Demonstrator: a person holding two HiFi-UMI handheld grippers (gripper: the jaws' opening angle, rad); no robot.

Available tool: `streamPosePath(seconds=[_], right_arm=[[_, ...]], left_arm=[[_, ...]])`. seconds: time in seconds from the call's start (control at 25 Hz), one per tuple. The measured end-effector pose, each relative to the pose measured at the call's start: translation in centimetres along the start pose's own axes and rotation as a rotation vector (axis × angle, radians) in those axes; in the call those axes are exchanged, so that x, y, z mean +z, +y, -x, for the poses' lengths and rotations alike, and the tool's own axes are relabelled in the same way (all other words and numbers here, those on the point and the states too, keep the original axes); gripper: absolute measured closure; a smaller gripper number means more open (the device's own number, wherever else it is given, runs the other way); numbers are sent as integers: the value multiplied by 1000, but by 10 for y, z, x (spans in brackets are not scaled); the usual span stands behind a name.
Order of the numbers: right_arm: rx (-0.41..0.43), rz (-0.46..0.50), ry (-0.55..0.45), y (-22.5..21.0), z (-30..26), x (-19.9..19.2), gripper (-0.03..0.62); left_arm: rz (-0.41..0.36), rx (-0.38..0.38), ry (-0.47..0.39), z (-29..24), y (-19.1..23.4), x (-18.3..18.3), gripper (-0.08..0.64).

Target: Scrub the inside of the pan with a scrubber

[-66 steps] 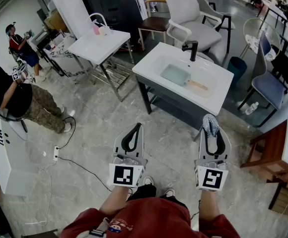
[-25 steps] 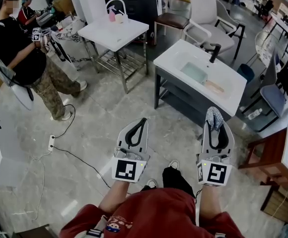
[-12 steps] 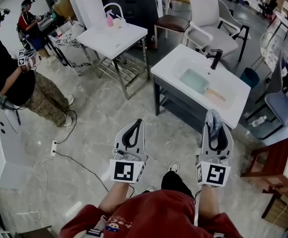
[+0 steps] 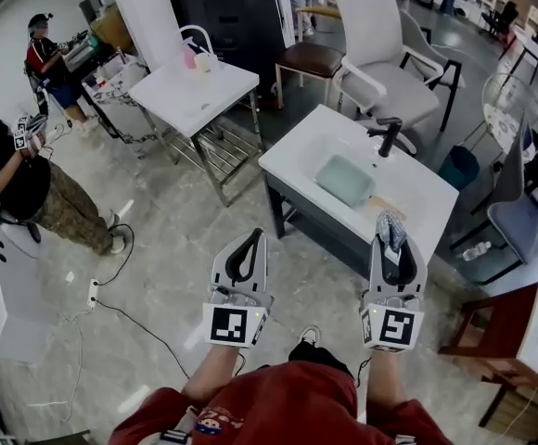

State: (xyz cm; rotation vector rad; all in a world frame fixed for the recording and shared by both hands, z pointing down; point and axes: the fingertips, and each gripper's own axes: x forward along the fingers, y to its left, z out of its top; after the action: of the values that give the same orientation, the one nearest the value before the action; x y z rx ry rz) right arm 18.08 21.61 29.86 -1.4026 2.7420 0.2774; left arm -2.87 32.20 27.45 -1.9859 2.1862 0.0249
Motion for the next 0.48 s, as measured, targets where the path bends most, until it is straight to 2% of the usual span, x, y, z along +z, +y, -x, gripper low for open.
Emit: streamPosePath(seconds=[0.24,0.48], right_arm=[[13,-14,2,-39,-32,-19,411],[11,-27,7,-69,-53,-26,411]], left_arm=[[-14,22,37,-48,-18,-18,552],[12,26,7,-87,-32,-15,552]])
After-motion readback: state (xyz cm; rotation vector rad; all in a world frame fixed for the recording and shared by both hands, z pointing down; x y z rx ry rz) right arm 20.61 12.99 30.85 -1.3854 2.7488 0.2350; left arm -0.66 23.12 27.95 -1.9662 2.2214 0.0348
